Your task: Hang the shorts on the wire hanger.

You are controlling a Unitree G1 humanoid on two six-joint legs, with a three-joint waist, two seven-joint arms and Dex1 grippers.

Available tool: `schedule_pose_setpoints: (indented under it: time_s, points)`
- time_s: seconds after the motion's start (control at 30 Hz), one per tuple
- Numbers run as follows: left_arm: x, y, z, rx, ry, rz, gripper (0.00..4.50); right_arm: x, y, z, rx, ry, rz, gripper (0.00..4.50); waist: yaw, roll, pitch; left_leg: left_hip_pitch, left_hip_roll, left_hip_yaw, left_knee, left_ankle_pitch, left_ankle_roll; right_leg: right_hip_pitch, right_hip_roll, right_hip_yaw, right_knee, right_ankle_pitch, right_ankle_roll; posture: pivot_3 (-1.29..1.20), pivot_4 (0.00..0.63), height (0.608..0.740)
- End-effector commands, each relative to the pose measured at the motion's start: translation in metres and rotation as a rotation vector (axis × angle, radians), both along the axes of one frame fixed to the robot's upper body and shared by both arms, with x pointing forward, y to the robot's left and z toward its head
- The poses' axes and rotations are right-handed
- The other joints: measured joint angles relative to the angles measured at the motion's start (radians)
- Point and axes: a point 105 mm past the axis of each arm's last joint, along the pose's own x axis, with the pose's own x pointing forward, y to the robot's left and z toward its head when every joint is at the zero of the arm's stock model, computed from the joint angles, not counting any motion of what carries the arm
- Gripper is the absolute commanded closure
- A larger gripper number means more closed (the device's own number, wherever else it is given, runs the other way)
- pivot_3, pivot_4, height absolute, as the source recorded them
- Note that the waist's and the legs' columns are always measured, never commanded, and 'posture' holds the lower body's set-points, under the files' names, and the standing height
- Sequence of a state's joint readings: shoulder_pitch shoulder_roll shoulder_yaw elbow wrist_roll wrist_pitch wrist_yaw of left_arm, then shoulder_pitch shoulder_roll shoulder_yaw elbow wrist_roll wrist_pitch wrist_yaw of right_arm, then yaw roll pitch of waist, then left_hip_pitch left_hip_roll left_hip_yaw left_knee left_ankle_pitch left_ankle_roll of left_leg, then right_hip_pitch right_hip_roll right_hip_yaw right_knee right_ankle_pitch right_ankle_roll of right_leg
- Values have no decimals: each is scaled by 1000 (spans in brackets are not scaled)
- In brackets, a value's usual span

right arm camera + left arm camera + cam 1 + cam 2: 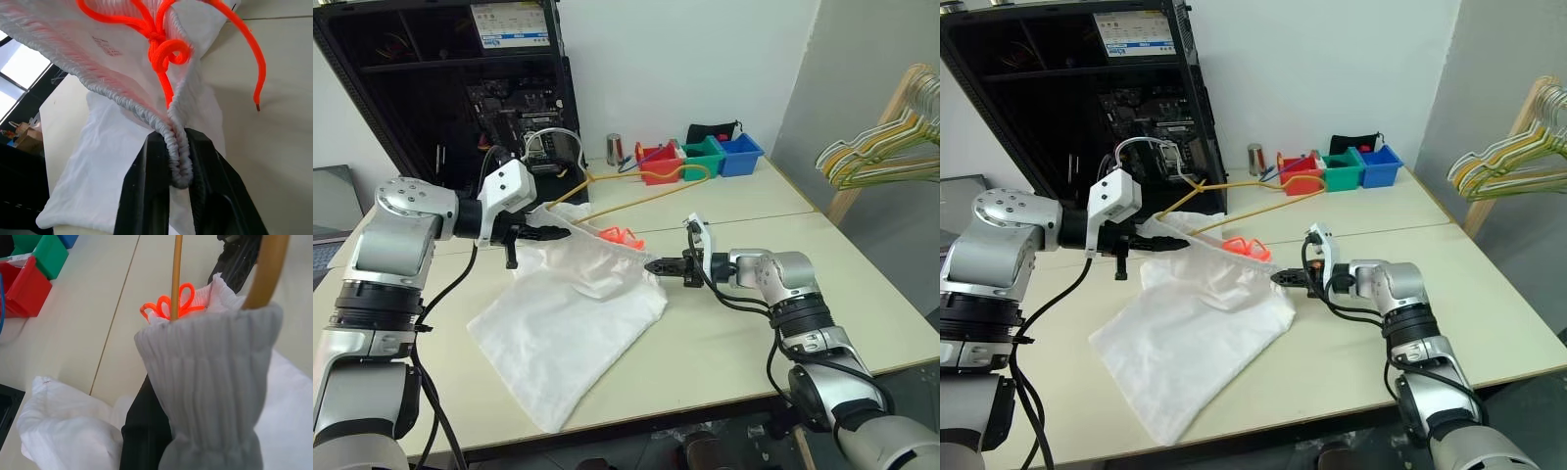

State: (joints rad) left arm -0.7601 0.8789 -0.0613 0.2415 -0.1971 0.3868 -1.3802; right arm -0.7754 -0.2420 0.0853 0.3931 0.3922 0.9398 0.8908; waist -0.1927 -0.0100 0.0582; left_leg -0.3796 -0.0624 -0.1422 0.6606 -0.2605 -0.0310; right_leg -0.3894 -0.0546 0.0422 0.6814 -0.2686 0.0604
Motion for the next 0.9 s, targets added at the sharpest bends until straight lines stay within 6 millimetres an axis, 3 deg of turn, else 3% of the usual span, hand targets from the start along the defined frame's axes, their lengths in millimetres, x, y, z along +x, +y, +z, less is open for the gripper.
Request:
schedule_pose_setpoints:
  time_s: [0.03, 0.13, 0.27, 0.57, 0.7, 0.9]
  points:
    - [-7, 0, 6, -18, -6, -14, 4500, 10, -34, 8, -182, -238, -61, 4432, 1, 0, 0, 0, 0, 0, 0, 0, 0, 0, 0, 0, 0, 0, 0, -95, 0, 740]
    - [-18, 7, -16, 13, 72, -27, 4500, 10, -68, 15, -286, -340, -103, 4432, 7, 2, -1, 0, -1, 1, 0, 0, 0, 0, 0, 0, -1, 0, 0, -103, 0, 740]
    - [-27, 17, -35, 49, 136, -26, 4500, 2, -86, 25, -364, -437, -115, 4432, 4, 2, -2, 0, 1, 2, 0, 0, 0, 0, 0, 1, -1, 0, 0, -116, 0, 740]
    - [-25, 24, -51, 153, 141, -58, 4500, -9, -87, 42, -528, -649, -11, 4432, 7, 3, -2, 0, 1, 3, 0, 0, 0, 1, 0, 0, -1, 0, 0, -151, 0, 740]
    - [-27, 26, -62, 219, 144, -89, 4500, -17, -85, 46, -533, -661, 26, 4432, 7, 3, -2, 0, 1, 3, 0, 0, 0, 1, 0, 1, -1, 0, 0, -155, 0, 740]
    - [-21, 25, -61, 208, 122, -85, 4500, -23, -92, 45, -571, -660, 48, 4432, 8, 3, -2, 0, 1, 3, 0, 0, 0, 1, 0, 0, -2, 0, 0, -166, 0, 740]
